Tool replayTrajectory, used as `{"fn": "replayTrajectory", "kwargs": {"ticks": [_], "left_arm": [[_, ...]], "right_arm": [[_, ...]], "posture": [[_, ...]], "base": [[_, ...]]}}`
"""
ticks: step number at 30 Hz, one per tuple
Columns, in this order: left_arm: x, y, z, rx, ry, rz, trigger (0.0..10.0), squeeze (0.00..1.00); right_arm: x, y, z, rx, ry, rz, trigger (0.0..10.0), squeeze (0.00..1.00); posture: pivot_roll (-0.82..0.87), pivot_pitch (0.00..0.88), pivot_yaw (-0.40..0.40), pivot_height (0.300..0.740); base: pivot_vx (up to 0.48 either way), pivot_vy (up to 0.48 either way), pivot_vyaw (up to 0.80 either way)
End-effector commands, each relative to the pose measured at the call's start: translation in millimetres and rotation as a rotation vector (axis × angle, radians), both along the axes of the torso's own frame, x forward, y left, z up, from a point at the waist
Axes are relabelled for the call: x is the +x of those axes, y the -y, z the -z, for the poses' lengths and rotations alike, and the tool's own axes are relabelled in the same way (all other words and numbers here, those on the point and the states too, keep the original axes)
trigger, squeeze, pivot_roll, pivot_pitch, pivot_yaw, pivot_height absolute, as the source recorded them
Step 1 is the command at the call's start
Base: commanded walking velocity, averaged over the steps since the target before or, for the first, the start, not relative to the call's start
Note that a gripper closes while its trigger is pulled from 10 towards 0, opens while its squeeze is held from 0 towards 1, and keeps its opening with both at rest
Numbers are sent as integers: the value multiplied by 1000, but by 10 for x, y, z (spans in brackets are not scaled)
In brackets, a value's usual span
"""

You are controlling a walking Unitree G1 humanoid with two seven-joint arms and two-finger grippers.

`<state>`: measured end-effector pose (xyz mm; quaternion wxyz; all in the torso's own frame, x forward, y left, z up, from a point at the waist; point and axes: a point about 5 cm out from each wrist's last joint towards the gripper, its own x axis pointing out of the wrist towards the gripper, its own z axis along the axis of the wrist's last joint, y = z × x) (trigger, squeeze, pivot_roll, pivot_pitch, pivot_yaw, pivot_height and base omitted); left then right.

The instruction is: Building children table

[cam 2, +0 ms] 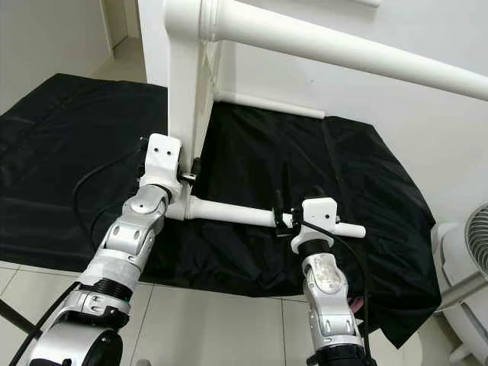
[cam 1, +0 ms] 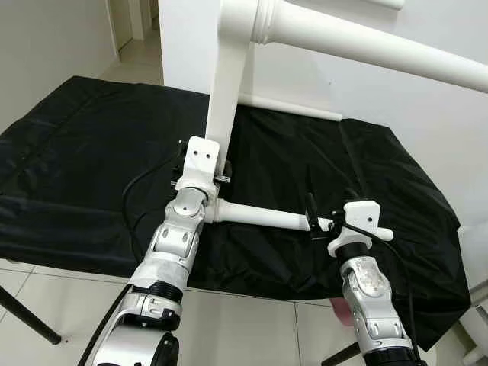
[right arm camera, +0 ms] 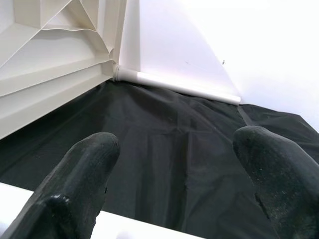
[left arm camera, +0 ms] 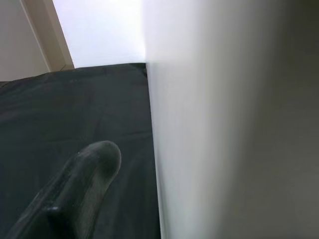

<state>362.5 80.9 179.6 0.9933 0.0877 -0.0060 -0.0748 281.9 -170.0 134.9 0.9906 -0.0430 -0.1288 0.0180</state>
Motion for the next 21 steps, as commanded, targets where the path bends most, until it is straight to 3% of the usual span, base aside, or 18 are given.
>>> {"fn": "replayTrajectory", "kwargs": {"ticks": [1, 2, 4, 5, 6, 7, 13, 21], "left_arm": [[36, -80, -18, -14, 43, -184, 5216, 0], [36, -80, -18, -14, 43, -184, 5216, 0], [47, -148, -27, -41, 54, -164, 2157, 0], [50, -175, -35, -49, 59, -156, 1373, 0], [50, -175, -35, -49, 59, -156, 1373, 0], [49, -196, -48, -38, 71, -145, 0, 0], [56, -297, -80, -9, 101, -144, 0, 0], [2, -675, -236, 49, 173, -174, 0, 0]], "right_arm": [[-11, 25, 9, -1, -2, 19, 10000, 0], [-11, 25, 9, -1, -2, 19, 10000, 0], [-15, 16, 15, 2, -4, 19, 10000, 0], [-17, 12, 17, 2, -5, 19, 10000, 0], [-17, 12, 17, 2, -5, 19, 10000, 0], [-17, 9, 18, 3, -5, 19, 10000, 0], [-19, 9, 18, 6, -4, 21, 10000, 0], [-15, 17, 23, 5, -5, 26, 10000, 0]], "posture": [[-39, 0, -72, 740], [-39, 0, -72, 740], [-35, 0, -71, 740], [-35, 0, -71, 740], [-35, 0, -71, 740], [-35, 0, -70, 740], [-33, 0, -67, 740], [-24, 0, -64, 740]], "base": [[0, 0, 0], [0, 0, 0], [0, 0, 0], [0, 0, 0], [0, 0, 0], [0, 0, 0], [0, 0, 0], [0, 0, 0]]}}
